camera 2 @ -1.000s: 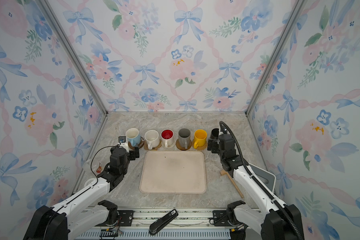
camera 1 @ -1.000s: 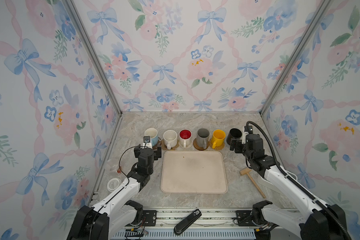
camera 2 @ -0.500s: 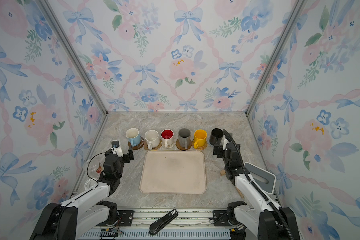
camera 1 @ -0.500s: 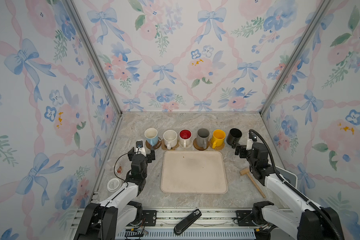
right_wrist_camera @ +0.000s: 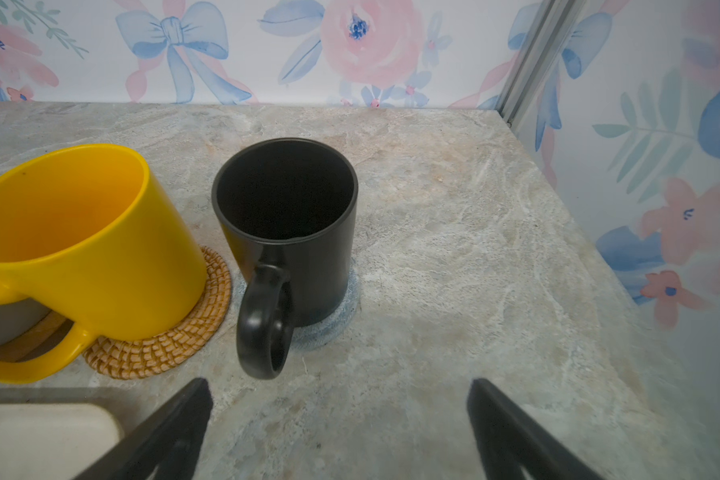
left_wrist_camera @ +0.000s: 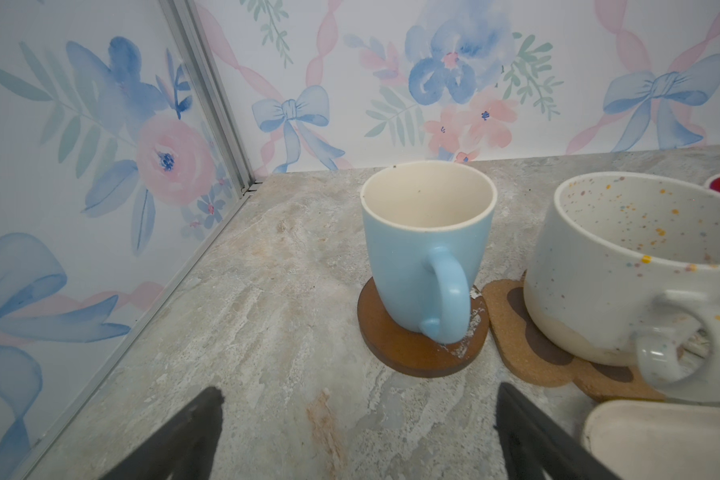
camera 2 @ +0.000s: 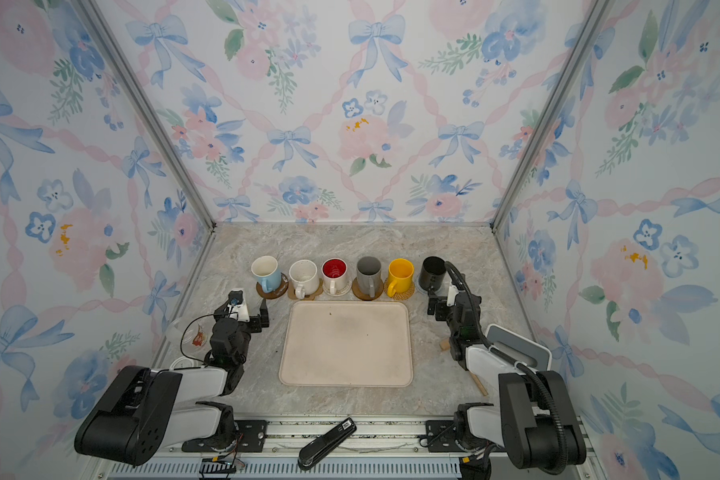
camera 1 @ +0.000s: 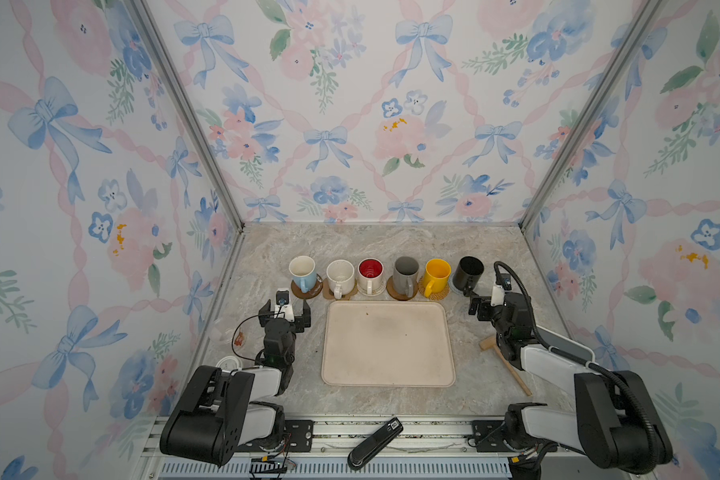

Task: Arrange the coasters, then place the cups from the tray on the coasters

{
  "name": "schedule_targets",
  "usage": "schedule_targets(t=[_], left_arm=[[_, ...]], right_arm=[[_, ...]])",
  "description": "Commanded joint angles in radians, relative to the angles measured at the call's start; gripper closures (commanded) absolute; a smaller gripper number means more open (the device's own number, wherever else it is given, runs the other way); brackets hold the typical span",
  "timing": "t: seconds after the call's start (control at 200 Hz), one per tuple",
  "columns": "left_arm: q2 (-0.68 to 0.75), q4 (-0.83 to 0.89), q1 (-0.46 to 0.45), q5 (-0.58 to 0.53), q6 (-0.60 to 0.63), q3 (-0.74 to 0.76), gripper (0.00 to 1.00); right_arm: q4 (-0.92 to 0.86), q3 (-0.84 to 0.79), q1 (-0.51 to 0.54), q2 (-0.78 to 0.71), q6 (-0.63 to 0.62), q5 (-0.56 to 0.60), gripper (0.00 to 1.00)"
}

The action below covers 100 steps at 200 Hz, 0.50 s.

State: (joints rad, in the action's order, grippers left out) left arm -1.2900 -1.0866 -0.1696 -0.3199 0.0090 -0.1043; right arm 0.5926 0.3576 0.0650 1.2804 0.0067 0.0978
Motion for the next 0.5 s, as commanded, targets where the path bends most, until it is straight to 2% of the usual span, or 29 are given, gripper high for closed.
schedule_targets(t=[0.0,0.495], left_arm=[[-0.009,-0.080,0.008,0.015,0.027,-0.012,0.02],[-0.043,-0.150,0.007,-0.010,0.047,-0.005,0.02]], right_arm=[[0.089,0.001,-0.012,0.018,-0.009,-0.045,0.01],[0.134,-0.001,-0.034,0.040,-0.009,-0.091,0.01]])
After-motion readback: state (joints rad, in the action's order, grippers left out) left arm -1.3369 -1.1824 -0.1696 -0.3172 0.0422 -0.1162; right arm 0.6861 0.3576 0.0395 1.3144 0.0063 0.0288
